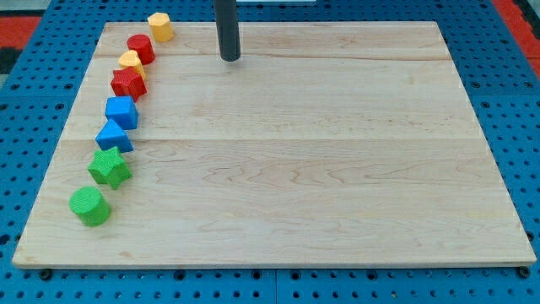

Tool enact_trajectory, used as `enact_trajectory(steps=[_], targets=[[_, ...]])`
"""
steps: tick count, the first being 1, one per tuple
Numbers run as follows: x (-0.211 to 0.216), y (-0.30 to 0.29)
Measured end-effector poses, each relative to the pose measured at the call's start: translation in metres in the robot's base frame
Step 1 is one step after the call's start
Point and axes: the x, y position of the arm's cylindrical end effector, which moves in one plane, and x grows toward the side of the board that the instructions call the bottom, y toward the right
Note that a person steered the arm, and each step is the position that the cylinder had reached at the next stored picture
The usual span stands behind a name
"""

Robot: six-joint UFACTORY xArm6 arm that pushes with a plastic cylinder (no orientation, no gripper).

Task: Place your hand at bottom center of the board

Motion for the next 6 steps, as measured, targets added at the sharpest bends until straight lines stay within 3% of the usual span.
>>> enact_trajectory(steps=[3, 4, 5, 6], targets=[[0.001, 0.065], [0.109, 0.071], [0.247, 0.049], [0.343, -0.002]])
